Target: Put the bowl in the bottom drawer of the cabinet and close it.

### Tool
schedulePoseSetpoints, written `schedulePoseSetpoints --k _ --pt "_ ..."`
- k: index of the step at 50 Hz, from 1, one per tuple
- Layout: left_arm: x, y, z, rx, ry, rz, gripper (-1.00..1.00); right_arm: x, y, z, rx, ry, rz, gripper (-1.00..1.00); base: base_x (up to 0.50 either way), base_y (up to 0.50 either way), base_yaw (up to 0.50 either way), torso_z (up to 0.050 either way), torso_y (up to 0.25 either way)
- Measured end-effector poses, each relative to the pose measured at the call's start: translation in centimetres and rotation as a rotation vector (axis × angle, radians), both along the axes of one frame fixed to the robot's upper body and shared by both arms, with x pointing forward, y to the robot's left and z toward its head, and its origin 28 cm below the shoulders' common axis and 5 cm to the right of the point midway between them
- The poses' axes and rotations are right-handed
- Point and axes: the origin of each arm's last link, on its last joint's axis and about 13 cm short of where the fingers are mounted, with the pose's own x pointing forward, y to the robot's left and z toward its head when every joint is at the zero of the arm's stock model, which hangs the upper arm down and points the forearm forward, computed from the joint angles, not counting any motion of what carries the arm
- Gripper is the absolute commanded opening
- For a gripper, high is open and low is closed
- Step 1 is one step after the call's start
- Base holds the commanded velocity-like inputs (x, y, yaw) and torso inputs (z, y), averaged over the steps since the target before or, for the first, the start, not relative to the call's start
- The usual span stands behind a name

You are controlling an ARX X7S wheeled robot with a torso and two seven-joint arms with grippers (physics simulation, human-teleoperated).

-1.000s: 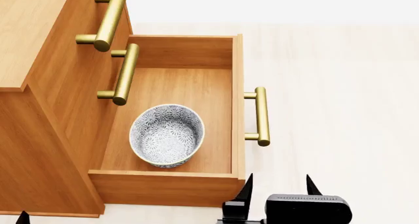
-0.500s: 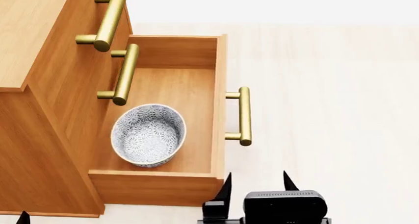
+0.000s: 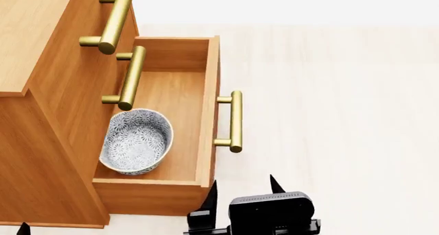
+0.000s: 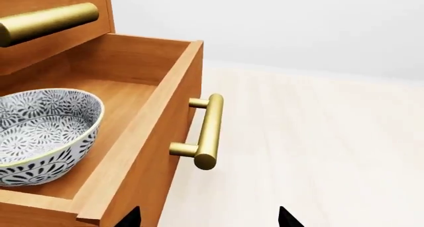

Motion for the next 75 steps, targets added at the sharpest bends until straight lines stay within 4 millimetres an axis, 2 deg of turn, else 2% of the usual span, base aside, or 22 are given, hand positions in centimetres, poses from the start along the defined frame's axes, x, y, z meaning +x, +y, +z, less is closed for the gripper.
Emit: schedulePoseSetpoints --k 40,75 --pt "0.2 0.2 -0.4 -0.005 0.000 0.001 1.00 0.4 3.0 -0.1 0.000 0.006 0.124 1.00 0.00 0.00 0.00 0.000 0.000" --pt "0.1 0.3 -0.3 -0.007 0.001 0.006 1.00 1.8 5.9 -0.6 0.012 0.024 0.237 1.00 0.00 0.00 0.00 0.000 0.000"
